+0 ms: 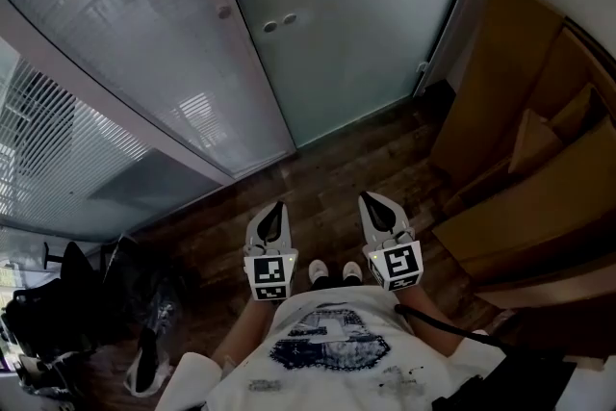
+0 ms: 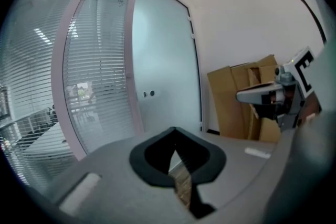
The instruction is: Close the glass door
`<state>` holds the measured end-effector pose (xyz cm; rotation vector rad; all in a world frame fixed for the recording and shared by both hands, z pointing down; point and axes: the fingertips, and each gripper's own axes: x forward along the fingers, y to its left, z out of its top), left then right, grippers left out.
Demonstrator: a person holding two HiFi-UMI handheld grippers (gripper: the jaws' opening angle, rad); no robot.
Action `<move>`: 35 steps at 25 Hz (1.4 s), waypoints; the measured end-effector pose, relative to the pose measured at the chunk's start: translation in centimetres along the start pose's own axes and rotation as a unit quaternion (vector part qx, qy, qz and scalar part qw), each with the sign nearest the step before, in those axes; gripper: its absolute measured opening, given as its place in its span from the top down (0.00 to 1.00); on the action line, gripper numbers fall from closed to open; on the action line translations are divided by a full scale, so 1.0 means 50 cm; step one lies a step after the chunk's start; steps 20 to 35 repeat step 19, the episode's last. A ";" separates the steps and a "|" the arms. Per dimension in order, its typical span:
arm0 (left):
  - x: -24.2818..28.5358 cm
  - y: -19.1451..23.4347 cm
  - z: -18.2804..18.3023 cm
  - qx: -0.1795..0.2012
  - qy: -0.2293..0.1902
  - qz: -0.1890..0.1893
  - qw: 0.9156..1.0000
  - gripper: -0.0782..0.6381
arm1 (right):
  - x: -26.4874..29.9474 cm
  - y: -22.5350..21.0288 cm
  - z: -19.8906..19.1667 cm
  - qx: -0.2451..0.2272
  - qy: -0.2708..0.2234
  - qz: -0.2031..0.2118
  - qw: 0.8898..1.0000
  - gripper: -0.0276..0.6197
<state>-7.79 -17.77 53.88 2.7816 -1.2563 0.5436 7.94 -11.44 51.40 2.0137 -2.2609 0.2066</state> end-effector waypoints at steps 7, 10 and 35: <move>-0.001 0.010 -0.003 -0.001 -0.001 -0.002 1.000 0.89 | 0.003 0.010 -0.005 -0.006 0.005 -0.002 1.000 0.95; 0.002 0.014 -0.004 -0.003 0.000 -0.001 1.000 0.89 | 0.007 0.017 -0.006 -0.009 0.007 0.003 1.000 0.95; 0.006 0.004 -0.010 -0.004 0.001 -0.007 1.000 0.89 | 0.011 0.011 -0.014 -0.008 0.011 0.002 1.000 0.95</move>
